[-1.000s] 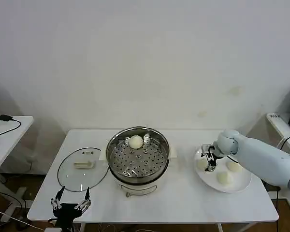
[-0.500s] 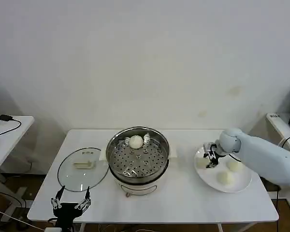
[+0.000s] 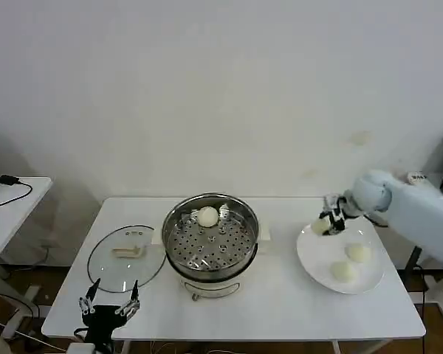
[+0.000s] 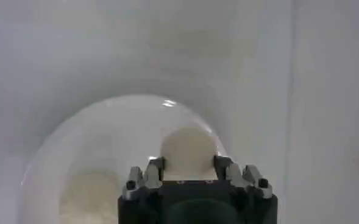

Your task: Take steamed baozi put them in steamer then cover it.

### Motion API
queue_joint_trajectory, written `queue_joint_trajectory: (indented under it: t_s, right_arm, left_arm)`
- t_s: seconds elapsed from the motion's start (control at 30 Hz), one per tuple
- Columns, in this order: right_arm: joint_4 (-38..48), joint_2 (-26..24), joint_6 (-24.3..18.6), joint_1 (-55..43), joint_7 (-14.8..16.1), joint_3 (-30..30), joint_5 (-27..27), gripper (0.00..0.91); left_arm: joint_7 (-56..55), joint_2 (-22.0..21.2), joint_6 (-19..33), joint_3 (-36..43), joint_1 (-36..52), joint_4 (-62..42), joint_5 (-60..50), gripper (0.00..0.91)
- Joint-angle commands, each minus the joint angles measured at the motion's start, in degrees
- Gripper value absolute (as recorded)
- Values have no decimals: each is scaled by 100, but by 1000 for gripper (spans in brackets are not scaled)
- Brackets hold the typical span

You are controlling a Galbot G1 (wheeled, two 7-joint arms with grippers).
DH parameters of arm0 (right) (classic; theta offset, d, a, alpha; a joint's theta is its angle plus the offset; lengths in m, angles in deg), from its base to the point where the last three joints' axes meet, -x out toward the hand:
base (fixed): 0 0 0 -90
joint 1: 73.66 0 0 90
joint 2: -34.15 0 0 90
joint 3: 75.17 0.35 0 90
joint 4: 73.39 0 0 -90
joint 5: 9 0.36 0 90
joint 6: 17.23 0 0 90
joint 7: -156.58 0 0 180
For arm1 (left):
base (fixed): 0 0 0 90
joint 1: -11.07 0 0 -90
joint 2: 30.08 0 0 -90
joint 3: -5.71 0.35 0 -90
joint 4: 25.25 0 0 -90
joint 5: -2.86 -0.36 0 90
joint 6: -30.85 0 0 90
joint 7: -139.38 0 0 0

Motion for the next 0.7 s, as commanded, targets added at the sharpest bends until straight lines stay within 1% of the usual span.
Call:
queue_joint_trajectory:
  t_s: [0.03, 0.07, 0.1, 0.2, 0.23, 0.27, 0.33, 0.5, 0.6, 0.7]
  right_arm:
    - [-896, 395, 454, -1854, -166, -963, 1170, 574]
    - [-998, 602, 581, -1969, -235, -1038, 1396, 574]
    - [-1037, 732, 667, -2016, -274, -1066, 1464, 574]
    - [-1183, 1308, 1052, -2083, -538, -1094, 2216, 574]
    - [-1192, 1442, 1137, -2077, -606, -1084, 2351, 574]
    - [-1179, 1702, 1276, -2049, -705, -1066, 2538, 574]
    - [-1066, 2179, 1423, -1991, -852, -1058, 2777, 574]
    - [-400, 3281, 1633, -1670, -1011, -1063, 2927, 574]
    - [-134, 3689, 1713, -1468, -1079, -1060, 3031, 574]
    - [148, 3981, 1886, -1239, -1211, -1074, 3313, 574]
  left_arm:
    - [-7, 109, -9, -7, 91, -24, 51, 907]
    - [-8, 132, -9, -11, 123, -53, 54, 907]
    - [-10, 139, -8, -13, 136, -66, 62, 907]
    - [-22, 163, -8, -39, 202, -106, 131, 907]
    - [-25, 167, -8, -55, 225, -114, 153, 907]
    - [-28, 170, -4, -70, 241, -121, 171, 907]
    - [-29, 166, 3, -74, 255, -133, 177, 907]
    - [-35, 105, 11, -73, 329, -166, 167, 907]
    - [-42, 66, 10, -114, 355, -139, 174, 907]
    - [-42, 34, 10, -157, 362, -90, 174, 907]
